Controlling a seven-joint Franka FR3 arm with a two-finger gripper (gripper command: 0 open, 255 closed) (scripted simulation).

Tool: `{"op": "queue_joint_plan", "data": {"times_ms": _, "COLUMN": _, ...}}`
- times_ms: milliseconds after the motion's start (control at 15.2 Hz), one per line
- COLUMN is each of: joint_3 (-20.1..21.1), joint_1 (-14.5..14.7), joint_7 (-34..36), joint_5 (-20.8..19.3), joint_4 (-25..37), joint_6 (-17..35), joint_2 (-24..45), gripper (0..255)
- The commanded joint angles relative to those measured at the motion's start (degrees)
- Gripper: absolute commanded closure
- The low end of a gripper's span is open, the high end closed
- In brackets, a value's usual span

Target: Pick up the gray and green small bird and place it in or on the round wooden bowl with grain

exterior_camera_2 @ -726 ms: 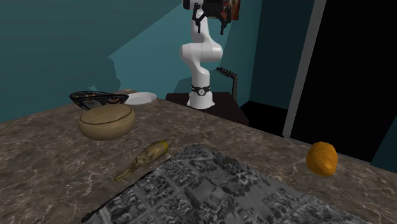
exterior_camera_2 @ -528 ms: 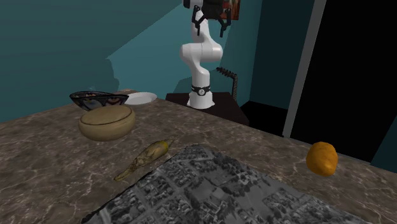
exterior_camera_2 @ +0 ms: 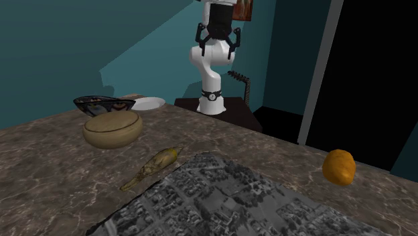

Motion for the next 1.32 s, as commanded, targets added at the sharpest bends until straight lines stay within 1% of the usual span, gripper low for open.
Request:
{"op": "queue_joint_plan", "data": {"times_ms": 0, "joint_3": 0.2, "joint_1": -0.7, "joint_7": 1.7, "joint_5": -0.6, "joint_4": 1.7, "joint_6": 2.2, "joint_2": 4.5, "gripper": 0}}
{"op": "queue_joint_plan", "data": {"times_ms": 330, "joint_3": -0.1, "joint_1": -2.5, "joint_7": 5.3, "joint_5": -2.7, "joint_4": 6.3, "joint_6": 6.7, "joint_2": 15.2, "gripper": 0}}
{"op": "queue_joint_plan", "data": {"times_ms": 594, "joint_3": -0.7, "joint_1": -3.7, "joint_7": 8.1, "joint_5": -4.4, "joint_4": 11.2, "joint_6": 9.2, "joint_2": 23.8, "gripper": 0}}
{"op": "queue_joint_plan", "data": {"times_ms": 924, "joint_3": -1.9, "joint_1": -4.9, "joint_7": 11.1, "joint_5": -6.2, "joint_4": 18.8, "joint_6": 10.9, "joint_2": 34.6, "gripper": 0}}
{"op": "queue_joint_plan", "data": {"times_ms": 1254, "joint_3": -3.5, "joint_1": -5.8, "joint_7": 13.5, "joint_5": -7.3, "joint_4": 28.1, "joint_6": 11.1, "joint_2": 45.5, "gripper": 0}}
